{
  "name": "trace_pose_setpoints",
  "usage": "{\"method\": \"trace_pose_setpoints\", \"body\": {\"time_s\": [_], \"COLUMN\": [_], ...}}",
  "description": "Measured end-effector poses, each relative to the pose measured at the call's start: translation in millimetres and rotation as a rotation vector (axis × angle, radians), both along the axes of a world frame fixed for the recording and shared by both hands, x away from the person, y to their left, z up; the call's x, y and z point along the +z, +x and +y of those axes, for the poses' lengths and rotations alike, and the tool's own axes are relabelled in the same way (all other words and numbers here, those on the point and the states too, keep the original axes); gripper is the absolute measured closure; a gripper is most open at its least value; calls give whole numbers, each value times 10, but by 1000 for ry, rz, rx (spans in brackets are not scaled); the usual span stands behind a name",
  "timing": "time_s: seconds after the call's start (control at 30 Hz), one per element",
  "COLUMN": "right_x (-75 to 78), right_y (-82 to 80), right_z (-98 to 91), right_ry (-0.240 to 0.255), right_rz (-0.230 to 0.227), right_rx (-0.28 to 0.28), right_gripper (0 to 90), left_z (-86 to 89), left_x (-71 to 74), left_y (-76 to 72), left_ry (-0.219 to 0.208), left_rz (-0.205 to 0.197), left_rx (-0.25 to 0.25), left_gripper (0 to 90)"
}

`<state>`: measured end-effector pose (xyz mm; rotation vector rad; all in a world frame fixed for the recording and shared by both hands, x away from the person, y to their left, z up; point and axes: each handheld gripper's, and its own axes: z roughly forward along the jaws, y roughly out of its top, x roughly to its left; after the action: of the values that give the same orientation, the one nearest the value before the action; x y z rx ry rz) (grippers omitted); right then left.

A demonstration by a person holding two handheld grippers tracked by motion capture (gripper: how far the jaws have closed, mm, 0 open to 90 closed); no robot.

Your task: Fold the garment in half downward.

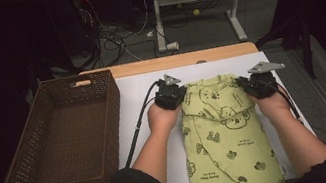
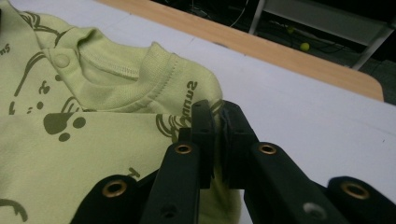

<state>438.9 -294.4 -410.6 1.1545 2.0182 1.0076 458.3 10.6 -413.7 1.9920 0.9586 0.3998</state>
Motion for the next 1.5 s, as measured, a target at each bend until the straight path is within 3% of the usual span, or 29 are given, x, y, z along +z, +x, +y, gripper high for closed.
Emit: {"method": "trace_pose_setpoints", "body": {"time_s": [0.03,0.1,0.37,0.43,0.5,0.57,0.7,1.03,1.3,1.5], "right_x": [0,97,324,349,307,200,1,-87,-136,-181], "right_y": [0,29,58,63,68,81,62,-302,-625,-904], "right_z": [0,26,93,88,81,85,94,-20,-37,-39], "right_ry": [0,12,8,3,4,7,12,39,44,19], "right_rz": [0,-47,-104,-108,-89,-53,-33,-97,-132,-141], "right_rx": [0,18,17,24,30,32,28,74,122,170], "right_gripper": [869,869,869,869,869,869,869,866,864,864], "left_z": [0,17,93,90,92,103,103,172,223,265], "left_x": [0,65,285,264,179,91,-21,43,-59,-148], "left_y": [0,15,38,28,36,37,8,-242,-503,-716], "left_ry": [0,5,-22,6,42,41,42,-1,-28,-41], "left_rz": [0,-32,-84,-84,-58,-35,-7,-40,-33,-31], "left_rx": [0,13,21,8,-5,-3,-28,-107,-156,-203], "left_gripper": [825,825,824,824,823,824,822,821,821,822]}}
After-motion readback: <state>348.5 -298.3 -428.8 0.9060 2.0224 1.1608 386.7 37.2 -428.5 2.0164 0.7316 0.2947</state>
